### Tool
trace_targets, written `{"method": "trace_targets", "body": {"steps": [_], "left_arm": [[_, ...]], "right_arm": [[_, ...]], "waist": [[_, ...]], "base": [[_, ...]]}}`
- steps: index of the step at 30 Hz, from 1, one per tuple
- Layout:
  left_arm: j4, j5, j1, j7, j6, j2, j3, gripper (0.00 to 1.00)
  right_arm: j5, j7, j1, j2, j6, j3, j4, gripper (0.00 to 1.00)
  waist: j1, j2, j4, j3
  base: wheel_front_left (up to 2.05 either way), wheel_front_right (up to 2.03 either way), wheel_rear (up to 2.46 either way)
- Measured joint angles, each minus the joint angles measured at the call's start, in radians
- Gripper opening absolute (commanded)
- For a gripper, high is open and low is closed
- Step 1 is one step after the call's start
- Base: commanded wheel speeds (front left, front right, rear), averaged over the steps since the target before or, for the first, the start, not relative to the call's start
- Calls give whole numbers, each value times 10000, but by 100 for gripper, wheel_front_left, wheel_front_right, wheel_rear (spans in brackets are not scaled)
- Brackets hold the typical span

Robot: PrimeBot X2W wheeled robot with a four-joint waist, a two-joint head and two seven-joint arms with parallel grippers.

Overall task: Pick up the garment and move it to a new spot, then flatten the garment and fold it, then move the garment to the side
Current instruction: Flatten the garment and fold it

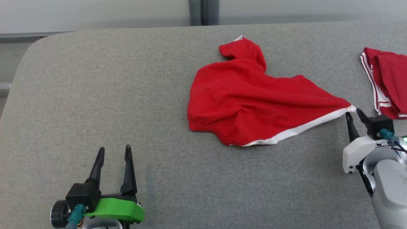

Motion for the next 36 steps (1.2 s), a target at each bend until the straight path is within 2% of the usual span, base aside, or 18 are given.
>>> {"method": "trace_targets", "body": {"steps": [5, 10, 17, 20, 21, 25, 29, 33, 36], "left_arm": [[4, 81, -2, 0, -29, -2, 113, 100], [19, 81, -1, 0, -38, -2, 186, 100], [12, 77, 8, 0, -38, -4, 111, 100], [2, 75, 8, -2, -40, -4, 75, 100], [0, 71, 4, -2, -42, -4, 40, 100], [38, 19, -21, 0, -42, -6, -36, 100], [38, -88, -142, -2, -17, -6, -84, 100], [29, -180, -145, -2, 56, -6, -128, 100], [21, -219, -145, -2, 73, -6, -180, 100]], "right_arm": [[-100, 0, 31, -13, 0, -148, -635, 100], [21, 0, 428, 40, -2, 232, -2127, 100], [863, 0, 1238, 245, -2, 2426, -4107, 100], [1187, 0, 1409, 259, 0, 3852, -4514, 100], [1363, 0, 1397, 192, 0, 4849, -4594, 100], [1386, 0, 952, -163, 0, 6450, -4272, 100], [1254, 48, 349, -362, 0, 7473, -3664, 100], [721, 255, -320, -623, 0, 8257, -2884, 100], [-102, 334, -919, -677, 0, 9005, -2360, 100]], "waist": [[0, 0, -273, -51], [0, 0, -594, -187], [0, 0, -855, -434], [0, 0, -837, -470], [0, 0, -761, -452], [0, 0, -516, -396], [0, 0, -172, -346], [0, 0, 242, -295], [0, 0, 537, -242]], "base": [[0, 0, 0], [0, 0, 0], [0, 0, 0], [0, 0, 0], [0, 0, 0], [0, 0, 0], [0, 0, 0], [0, 0, 0], [0, 0, 0]]}}
